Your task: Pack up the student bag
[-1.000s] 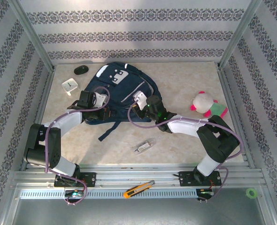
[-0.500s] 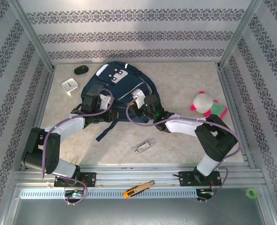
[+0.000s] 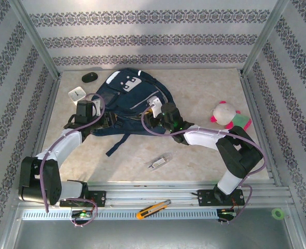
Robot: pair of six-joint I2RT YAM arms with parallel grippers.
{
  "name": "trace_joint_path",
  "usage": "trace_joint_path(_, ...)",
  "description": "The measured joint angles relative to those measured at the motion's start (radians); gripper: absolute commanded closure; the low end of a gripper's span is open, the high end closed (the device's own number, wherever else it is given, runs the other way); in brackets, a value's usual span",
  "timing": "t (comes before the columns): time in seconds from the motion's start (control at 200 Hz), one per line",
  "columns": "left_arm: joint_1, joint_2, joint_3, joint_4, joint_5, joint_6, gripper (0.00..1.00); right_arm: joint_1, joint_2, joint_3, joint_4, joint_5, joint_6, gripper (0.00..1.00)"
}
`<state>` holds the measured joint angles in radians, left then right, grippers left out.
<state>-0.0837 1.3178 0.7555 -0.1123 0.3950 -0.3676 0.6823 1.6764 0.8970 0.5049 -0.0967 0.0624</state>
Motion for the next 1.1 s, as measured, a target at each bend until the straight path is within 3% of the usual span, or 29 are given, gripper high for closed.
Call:
trace_joint_path(0.225,0.000,0.080,-0.003,0.024,0.003,0.028,0.49,0.000,0.000,0.047,-0.002,-0.010,0.014,0.70)
trace_joint_path(0.5,0.000,0.190,-0.006,0.182,0.028,0.037,0.55,-0.006,-0.005,0.058,-0.006,-0.026,0.018,0.71)
trace_joint_path(0.904,-0.002,0.247,-0.008,0.323,0.051,0.037,0.85,-0.006,-0.006,0.060,-0.007,-0.037,0.019,0.72)
trace_joint_path(1.099,-0.008,0.212,-0.013,0.326,0.025,0.064,0.88,-0.006,-0.006,0.065,-0.006,-0.043,0.021,0.72)
